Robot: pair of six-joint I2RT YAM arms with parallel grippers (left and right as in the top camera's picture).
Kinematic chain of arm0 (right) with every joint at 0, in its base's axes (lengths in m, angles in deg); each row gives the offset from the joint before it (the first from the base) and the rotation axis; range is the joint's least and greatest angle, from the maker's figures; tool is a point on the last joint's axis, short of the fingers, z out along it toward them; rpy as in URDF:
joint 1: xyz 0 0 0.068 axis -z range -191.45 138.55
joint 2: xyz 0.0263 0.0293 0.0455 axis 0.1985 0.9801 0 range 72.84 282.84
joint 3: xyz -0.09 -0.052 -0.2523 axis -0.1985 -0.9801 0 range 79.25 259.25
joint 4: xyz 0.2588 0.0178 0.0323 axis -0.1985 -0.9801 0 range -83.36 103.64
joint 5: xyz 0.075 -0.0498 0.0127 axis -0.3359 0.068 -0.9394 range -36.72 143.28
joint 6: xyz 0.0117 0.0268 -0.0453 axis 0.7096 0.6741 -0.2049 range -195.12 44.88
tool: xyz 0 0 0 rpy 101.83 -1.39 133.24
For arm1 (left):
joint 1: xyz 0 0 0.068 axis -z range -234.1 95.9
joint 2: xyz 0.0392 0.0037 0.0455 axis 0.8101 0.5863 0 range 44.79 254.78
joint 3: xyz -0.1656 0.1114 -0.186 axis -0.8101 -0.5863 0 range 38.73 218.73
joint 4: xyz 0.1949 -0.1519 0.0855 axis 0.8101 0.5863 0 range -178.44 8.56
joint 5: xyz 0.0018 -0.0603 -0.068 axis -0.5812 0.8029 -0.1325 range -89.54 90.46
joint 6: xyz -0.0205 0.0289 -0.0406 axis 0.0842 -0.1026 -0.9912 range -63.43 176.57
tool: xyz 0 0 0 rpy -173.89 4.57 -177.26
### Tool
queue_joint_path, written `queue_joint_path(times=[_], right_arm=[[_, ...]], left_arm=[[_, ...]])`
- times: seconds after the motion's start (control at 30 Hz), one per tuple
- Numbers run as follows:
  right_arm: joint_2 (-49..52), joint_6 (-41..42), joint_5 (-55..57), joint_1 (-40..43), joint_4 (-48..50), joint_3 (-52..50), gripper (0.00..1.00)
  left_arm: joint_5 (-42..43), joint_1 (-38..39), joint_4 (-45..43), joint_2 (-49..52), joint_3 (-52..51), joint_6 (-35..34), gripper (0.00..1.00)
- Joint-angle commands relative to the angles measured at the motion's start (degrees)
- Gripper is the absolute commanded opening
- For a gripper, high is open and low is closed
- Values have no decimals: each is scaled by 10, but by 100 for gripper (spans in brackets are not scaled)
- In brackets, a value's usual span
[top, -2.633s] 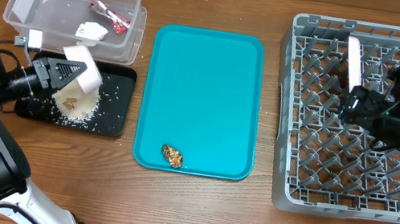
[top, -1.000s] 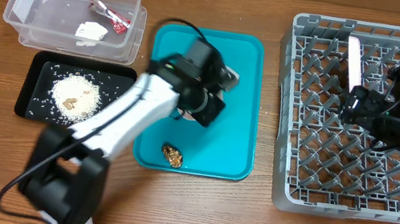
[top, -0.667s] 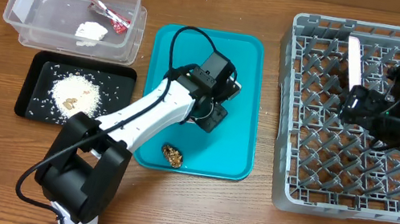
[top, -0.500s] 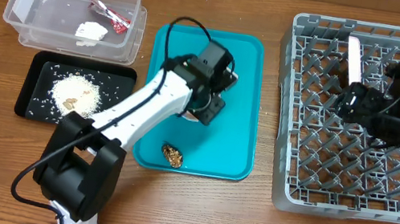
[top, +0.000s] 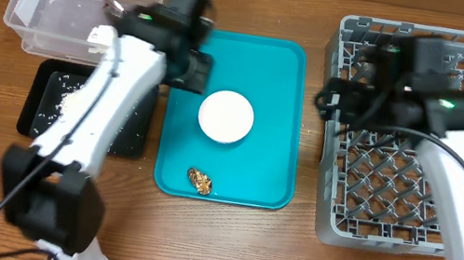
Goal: Sort waste into correct bins and load items into the dishwasher
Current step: 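Bring the emptied bowl back and set it on the teal tray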
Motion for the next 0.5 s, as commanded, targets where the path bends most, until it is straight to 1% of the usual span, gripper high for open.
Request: queue_joint_path(times=[0.0,0.07,0.17,0.27,0.47], right_arm=[[48,15,-6,-49,17,7,92],[74,34,-4,-69,29,7,91],[114,74,-4,-91,45,7,85],[153,95,-6,-113,58,7,83],[207,116,-5,-141,85,7,76]], left_arm=[[-7,-60,22,-72,16,-26,56],[-6,-96,38,-91,16,-26,56],[-5,-144,65,-110,16,-26,56],[-6,-180,82,-115,16,-26,56],[-6,-201,82,-114,14,-26,56]])
